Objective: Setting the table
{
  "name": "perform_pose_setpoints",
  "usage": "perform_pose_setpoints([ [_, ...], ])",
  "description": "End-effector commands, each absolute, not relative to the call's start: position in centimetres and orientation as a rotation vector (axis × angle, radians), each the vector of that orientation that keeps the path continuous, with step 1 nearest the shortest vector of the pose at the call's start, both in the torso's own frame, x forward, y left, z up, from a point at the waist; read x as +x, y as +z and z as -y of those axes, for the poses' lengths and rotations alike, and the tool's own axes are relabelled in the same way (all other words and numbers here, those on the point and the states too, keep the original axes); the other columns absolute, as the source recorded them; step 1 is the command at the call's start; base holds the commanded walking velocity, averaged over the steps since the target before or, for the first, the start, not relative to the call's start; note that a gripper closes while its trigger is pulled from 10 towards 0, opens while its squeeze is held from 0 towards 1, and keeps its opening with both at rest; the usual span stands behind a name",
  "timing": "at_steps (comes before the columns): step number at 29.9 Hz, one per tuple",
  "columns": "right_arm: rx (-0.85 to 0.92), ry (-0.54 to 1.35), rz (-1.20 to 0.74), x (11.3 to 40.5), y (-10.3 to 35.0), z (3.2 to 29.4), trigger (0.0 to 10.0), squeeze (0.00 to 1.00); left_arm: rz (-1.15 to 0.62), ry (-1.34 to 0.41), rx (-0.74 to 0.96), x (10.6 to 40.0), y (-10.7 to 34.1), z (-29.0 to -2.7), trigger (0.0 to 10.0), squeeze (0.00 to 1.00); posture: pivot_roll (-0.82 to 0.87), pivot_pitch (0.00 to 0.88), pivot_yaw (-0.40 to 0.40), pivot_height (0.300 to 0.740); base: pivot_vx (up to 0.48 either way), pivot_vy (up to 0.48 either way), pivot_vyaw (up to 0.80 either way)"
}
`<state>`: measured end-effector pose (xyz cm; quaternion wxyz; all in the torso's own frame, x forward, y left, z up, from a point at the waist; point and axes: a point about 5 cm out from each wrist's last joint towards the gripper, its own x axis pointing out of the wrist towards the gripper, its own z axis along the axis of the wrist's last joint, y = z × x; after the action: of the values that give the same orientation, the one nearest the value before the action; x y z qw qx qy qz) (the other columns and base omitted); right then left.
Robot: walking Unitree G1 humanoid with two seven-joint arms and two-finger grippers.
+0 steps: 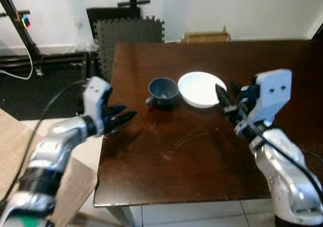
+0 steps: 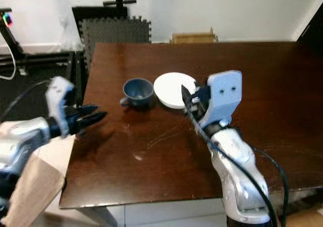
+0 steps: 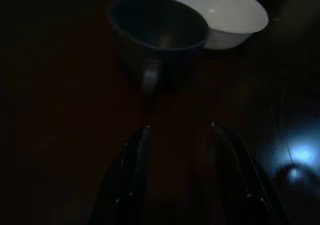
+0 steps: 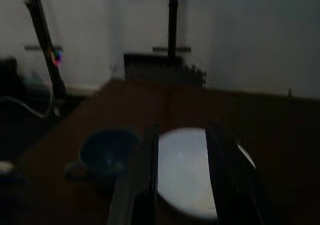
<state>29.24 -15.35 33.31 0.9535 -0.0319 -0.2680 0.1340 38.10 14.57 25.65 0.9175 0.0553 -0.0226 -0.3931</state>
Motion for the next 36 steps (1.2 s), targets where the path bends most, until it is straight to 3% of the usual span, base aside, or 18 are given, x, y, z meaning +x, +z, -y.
perform_pose_setpoints([
  [1,-0.051,0.28,0.568,28.9,34.0,15.6,10.0,0.0,0.017,-0.822,0.127,38.3,24.8,-14.6,10.0,0.0,-0.07,0.334,0.068,0.74,0.0,0.0,0.0],
  [3,-0.049,0.287,0.621,28.7,35.9,15.6,10.0,0.0,0.011,-0.848,0.16,38.9,25.0,-14.0,10.0,0.0,-0.08,0.34,0.078,0.74,0.0,0.0,0.0],
  [4,-0.057,0.294,0.639,28.5,36.4,15.6,10.0,0.0,0.015,-0.851,0.17,39.2,25.3,-13.9,10.0,0.7,-0.08,0.343,0.086,0.74,0.0,0.0,0.0],
  [5,-0.062,0.3,0.645,28.4,36.7,15.6,10.0,0.0,0.018,-0.847,0.176,39.5,25.4,-13.8,10.0,1.0,-0.09,0.342,0.091,0.74,0.0,0.0,0.0],
  [11,-0.052,0.284,0.647,27.9,36.6,15.6,10.0,0.0,0.065,-0.818,0.26,40.1,26.3,-14.1,10.0,1.0,-0.09,0.332,0.115,0.74,0.0,0.0,0.0],
  [12,-0.047,0.279,0.645,27.9,36.5,15.7,10.0,0.0,0.074,-0.814,0.265,40.1,26.4,-14.1,10.0,0.88,-0.09,0.332,0.115,0.74,0.0,0.0,0.0],
  [13,-0.047,0.279,0.645,27.9,36.5,15.7,10.0,0.0,0.074,-0.814,0.265,40.1,26.4,-14.1,10.0,0.88,-0.09,0.332,0.115,0.74,0.0,0.0,0.0],
  [14,-0.041,0.276,0.643,27.8,36.5,15.8,10.0,0.0,0.082,-0.808,0.264,40.2,26.5,-14.0,10.0,0.0,-0.09,0.33,0.114,0.74,0.0,0.0,0.0],
  [28,-0.03,0.284,0.62,27.7,36.1,15.3,10.0,0.0,0.176,-0.784,0.259,41.0,27.3,-10.9,10.0,0.0,-0.11,0.327,0.11,0.74,0.0,0.0,0.0],
  [30,-0.03,0.285,0.617,27.6,36.0,15.1,10.0,0.0,0.178,-0.775,0.258,41.1,27.3,-10.7,9.6,0.0,-0.12,0.325,0.115,0.74,0.0,0.0,0.0],
  [31,-0.029,0.286,0.616,27.6,36.0,15.1,10.0,0.0,0.181,-0.771,0.261,41.1,27.3,-10.7,2.7,0.0,-0.12,0.324,0.117,0.74,0.0,0.0,0.0],
  [34,-0.029,0.286,0.616,27.6,36.0,15.0,10.0,0.0,0.182,-0.769,0.263,41.1,27.3,-10.7,2.7,0.0,-0.12,0.323,0.118,0.74,0.0,0.0,0.0],
  [35,-0.029,0.285,0.615,27.5,35.9,15.0,10.0,0.0,0.18,-0.767,0.268,41.1,27.3,-10.7,0.0,0.0,-0.12,0.321,0.12,0.74,0.0,0.0,0.0],
  [36,-0.029,0.282,0.615,27.4,35.9,15.1,10.0,0.0,0.179,-0.769,0.269,41.1,27.2,-10.7,0.0,0.0,-0.12,0.318,0.121,0.74,0.0,0.0,0.0],
])
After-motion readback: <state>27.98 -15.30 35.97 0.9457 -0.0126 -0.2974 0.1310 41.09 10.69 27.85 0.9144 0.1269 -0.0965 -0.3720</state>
